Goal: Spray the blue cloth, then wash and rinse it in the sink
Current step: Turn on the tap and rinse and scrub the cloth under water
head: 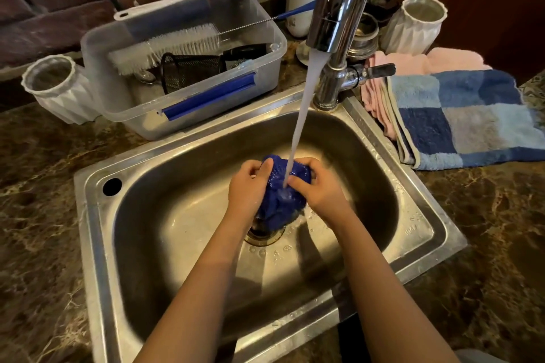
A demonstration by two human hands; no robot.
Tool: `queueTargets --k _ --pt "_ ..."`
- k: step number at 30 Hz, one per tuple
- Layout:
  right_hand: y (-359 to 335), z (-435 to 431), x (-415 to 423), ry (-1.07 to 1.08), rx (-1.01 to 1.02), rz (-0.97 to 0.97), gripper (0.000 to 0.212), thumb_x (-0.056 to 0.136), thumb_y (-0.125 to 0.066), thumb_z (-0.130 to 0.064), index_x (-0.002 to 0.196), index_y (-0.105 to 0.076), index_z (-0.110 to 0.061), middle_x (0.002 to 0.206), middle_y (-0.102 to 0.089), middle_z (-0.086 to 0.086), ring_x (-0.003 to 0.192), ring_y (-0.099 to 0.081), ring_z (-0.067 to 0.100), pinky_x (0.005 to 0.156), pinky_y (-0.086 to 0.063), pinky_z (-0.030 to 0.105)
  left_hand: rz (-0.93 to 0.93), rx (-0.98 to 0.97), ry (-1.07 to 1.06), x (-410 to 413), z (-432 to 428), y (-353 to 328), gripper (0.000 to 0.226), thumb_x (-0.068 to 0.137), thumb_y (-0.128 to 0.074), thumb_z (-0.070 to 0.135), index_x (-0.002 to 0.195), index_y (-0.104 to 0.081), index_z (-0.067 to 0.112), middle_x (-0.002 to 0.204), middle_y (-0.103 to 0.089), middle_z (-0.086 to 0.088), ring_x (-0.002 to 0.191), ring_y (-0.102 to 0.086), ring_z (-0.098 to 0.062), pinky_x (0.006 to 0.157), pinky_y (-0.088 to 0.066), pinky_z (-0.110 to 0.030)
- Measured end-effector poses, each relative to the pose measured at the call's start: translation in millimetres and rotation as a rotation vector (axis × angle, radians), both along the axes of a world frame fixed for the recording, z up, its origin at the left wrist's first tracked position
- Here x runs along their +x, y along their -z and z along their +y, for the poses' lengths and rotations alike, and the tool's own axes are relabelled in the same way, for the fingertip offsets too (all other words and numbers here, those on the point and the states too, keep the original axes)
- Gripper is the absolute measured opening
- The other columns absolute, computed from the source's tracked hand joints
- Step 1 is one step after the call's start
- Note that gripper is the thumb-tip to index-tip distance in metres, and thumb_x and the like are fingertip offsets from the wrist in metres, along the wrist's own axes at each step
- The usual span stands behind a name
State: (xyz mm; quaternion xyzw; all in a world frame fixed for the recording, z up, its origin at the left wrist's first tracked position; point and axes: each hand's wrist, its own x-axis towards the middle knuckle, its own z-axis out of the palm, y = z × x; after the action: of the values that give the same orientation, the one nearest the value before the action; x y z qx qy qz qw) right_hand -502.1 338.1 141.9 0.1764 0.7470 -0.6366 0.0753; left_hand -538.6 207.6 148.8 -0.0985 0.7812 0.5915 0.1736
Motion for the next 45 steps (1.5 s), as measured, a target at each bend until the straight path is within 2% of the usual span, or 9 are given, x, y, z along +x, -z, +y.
queueTargets --k 4,7,17,22,27,30,34,40,45 --pt "-7.8 -7.8 1.6 -0.056 0.035 0.032 0.014 0.094 -0.049 -0.021 0.108 -0.053 -0.021 0.101 -0.061 -0.001 0.092 -0.060 0.014 0.080 -0.053 0.027 0.014 0.131 0.027 -4.4 -4.6 -1.2 0.025 0.095 -0.042 0.036 0.110 -0.052 0.018 0.112 -0.061 -0.004 0.096 -0.059 -0.012 0.078 -0.050 -0.025" --pt "-11.4 -14.5 -3.0 -0.001 0.083 0.079 0.014 0.098 -0.040 -0.021 0.102 -0.053 -0.018 0.092 -0.060 -0.001 0.082 -0.057 0.013 0.069 -0.045 0.019 -0.074 0.182 0.107 0.2 5.4 -2.2 0.034 0.094 -0.039 0.045 0.098 -0.062 0.021 0.101 -0.067 -0.007 0.094 -0.064 -0.019 0.084 -0.051 -0.031" --pt "-15.1 -43.7 -11.4 0.125 0.314 -0.026 0.032 0.090 -0.046 -0.052 0.077 -0.049 -0.023 0.065 -0.054 -0.005 0.062 -0.057 0.010 0.059 -0.046 0.023 -0.422 0.435 -0.216 10.7 27.2 0.6 0.037 0.095 -0.043 0.034 0.066 -0.060 0.017 0.051 -0.057 0.001 0.057 -0.053 -0.015 0.059 -0.044 -0.026" --pt "-2.2 -30.0 -28.6 0.264 0.117 -0.003 0.048 0.093 -0.044 -0.047 0.050 -0.046 -0.026 0.052 -0.049 -0.005 0.058 -0.051 0.017 0.066 -0.046 0.037 -0.353 0.361 -0.241 11.2 32.4 -12.0 0.033 0.094 -0.046 0.037 0.072 -0.063 0.019 0.068 -0.062 -0.001 0.068 -0.060 -0.016 0.070 -0.048 -0.028" --pt "-4.4 -25.9 -31.9 0.139 0.365 -0.042 0.041 0.096 -0.029 -0.049 0.085 -0.050 -0.015 0.074 -0.060 0.005 0.073 -0.062 0.025 0.074 -0.052 0.043 -0.220 0.246 -0.155 3.9 24.7 -13.4 0.025 0.088 -0.055 0.041 0.080 -0.061 0.018 0.081 -0.065 -0.007 0.078 -0.062 -0.021 0.080 -0.052 -0.034" --pt "-8.5 -38.0 -16.1 0.031 0.400 0.015 0.029 0.097 -0.031 -0.043 0.096 -0.046 -0.018 0.082 -0.057 0.001 0.072 -0.060 0.018 0.061 -0.047 0.028 -0.258 0.215 -0.212 -4.1 18.4 -6.4 0.032 0.089 -0.052 0.044 0.091 -0.063 0.014 0.089 -0.066 -0.011 0.085 -0.063 -0.025 0.087 -0.050 -0.039" --pt "-8.8 -63.2 -3.7 0.102 0.428 0.012 0.030 0.093 -0.039 -0.047 0.106 -0.046 -0.021 0.092 -0.057 -0.001 0.081 -0.060 0.015 0.069 -0.051 0.027 -0.382 0.321 -0.265 -8.6 19.3 -2.5 0.032 0.092 -0.049 0.040 0.085 -0.060 0.010 0.071 -0.058 -0.006 0.071 -0.056 -0.019 0.079 -0.048 -0.034" --pt "-5.3 -41.3 -26.3 0.279 0.307 -0.089 0.044 0.094 -0.037 -0.048 0.066 -0.057 -0.021 0.062 -0.057 -0.003 0.059 -0.054 0.011 0.054 -0.041 0.027 -0.388 0.367 -0.250 13.4 29.3 0.9 0.035 0.094 -0.048 0.034 0.063 -0.058 0.019 0.047 -0.057 0.005 0.050 -0.054 -0.011 0.052 -0.044 -0.023" --pt "18.3 -23.3 -37.1 0.261 0.105 -0.160 0.050 0.094 -0.043 -0.043 0.052 -0.050 -0.017 0.057 -0.054 0.002 0.064 -0.055 0.021 0.076 -0.050 0.042 -0.337 0.292 -0.243 14.6 37.0 -2.5 0.029 0.090 -0.052 0.041 0.072 -0.060 0.020 0.076 -0.064 -0.006 0.077 -0.063 -0.023 0.079 -0.052 -0.036"
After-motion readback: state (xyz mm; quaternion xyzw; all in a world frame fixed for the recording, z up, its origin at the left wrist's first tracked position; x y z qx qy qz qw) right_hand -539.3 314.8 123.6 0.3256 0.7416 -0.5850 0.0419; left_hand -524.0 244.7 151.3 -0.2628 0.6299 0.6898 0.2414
